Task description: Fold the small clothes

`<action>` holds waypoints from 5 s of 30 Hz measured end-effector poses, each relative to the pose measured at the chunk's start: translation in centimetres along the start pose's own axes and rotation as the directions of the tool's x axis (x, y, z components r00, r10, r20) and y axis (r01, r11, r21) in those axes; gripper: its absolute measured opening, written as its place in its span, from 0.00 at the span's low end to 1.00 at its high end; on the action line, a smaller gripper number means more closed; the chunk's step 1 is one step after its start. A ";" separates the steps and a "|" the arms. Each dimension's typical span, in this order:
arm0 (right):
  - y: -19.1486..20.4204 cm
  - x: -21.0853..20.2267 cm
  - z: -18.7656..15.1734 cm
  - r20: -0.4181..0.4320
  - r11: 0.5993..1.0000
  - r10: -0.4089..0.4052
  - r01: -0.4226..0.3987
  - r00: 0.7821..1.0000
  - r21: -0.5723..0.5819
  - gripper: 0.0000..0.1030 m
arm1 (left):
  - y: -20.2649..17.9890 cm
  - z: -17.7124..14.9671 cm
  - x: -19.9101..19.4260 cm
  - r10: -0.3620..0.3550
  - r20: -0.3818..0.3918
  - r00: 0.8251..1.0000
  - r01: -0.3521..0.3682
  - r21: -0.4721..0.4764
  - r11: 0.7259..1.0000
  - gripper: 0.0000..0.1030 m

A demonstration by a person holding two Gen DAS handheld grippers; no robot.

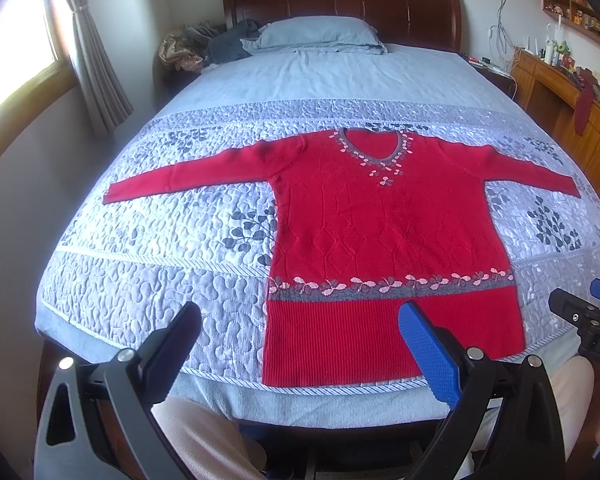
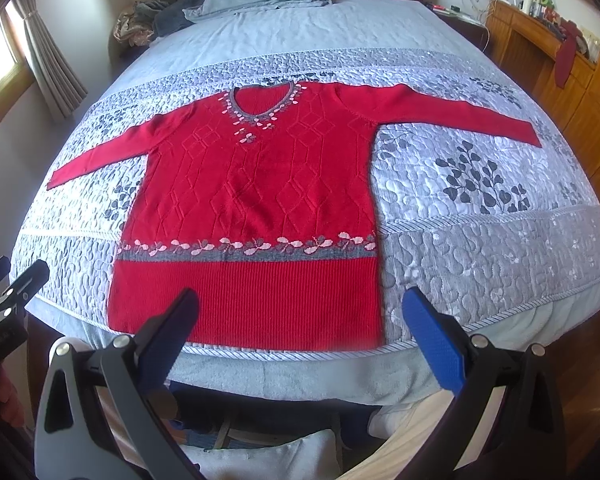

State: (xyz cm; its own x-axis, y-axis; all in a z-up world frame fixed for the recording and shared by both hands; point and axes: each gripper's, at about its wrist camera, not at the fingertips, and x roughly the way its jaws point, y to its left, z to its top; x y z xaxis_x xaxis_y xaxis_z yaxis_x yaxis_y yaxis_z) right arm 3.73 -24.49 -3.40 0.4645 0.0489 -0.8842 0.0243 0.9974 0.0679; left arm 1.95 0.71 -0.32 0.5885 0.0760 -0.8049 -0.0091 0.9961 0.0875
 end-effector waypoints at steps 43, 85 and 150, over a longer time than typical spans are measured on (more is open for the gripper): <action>-54.7 24.2 23.7 -0.180 0.828 -0.038 0.132 0.983 0.544 0.27 | -26.0 20.6 25.9 -0.037 -0.103 0.994 0.041 0.034 0.999 0.96; -15.9 21.4 19.1 -0.030 0.976 0.209 -0.207 0.977 0.074 0.30 | -16.2 20.7 30.4 -0.382 -0.256 0.888 0.355 -0.147 0.923 0.94; -10.8 26.0 24.5 -0.128 1.000 0.000 0.003 0.992 0.029 0.46 | 8.0 20.7 36.0 -0.112 -0.171 0.979 0.048 -0.343 0.938 0.53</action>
State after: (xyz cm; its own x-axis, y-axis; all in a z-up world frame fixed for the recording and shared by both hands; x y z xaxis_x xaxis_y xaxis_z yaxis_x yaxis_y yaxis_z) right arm 37.25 -35.28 -15.76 0.3470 0.0556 -0.9362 0.0520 0.9956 0.0784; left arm 39.77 10.48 -16.41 0.4389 -0.0298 -0.8981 -0.2577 0.9533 -0.1576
